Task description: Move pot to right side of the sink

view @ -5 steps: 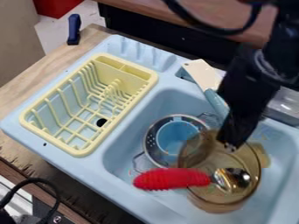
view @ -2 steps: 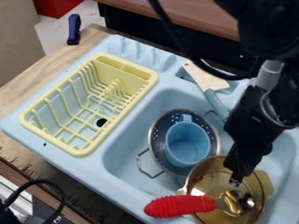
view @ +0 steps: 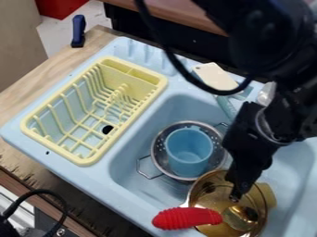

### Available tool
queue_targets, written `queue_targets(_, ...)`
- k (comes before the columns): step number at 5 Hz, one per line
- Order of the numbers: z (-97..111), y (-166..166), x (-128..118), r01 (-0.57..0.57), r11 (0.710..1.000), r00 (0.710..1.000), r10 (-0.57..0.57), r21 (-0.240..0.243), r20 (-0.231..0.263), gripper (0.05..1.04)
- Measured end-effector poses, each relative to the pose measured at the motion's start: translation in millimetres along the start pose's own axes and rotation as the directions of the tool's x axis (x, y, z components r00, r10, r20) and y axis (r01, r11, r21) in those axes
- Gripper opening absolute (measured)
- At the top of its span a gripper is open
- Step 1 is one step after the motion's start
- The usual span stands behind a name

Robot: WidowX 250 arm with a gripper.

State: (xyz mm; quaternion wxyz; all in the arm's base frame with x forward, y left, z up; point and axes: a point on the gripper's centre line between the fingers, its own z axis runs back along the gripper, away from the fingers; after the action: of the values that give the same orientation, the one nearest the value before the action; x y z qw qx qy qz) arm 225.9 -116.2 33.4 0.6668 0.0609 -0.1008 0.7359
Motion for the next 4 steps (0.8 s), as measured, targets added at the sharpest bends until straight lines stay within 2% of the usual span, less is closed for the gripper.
queue_targets(1, 6.1, -1.4, -2.9, -0.007, 1.000, 1.000, 0.008, 0.011, -0.012, 0.062)
queue_targets(2, -0.3, -2.7, -2.8, 0.028, 0.999, 1.000, -0.028, 0.025, -0.013, 0.102)
queue_targets(3, 5.0, -0.9, 1.7, 0.046, 0.999, 0.998, -0.047, -0.014, -0.051, 0.268)
queue_targets(4, 13.5, -3.0, 6.6, 0.036, 0.999, 0.995, -0.036, -0.006, -0.089, 0.531)
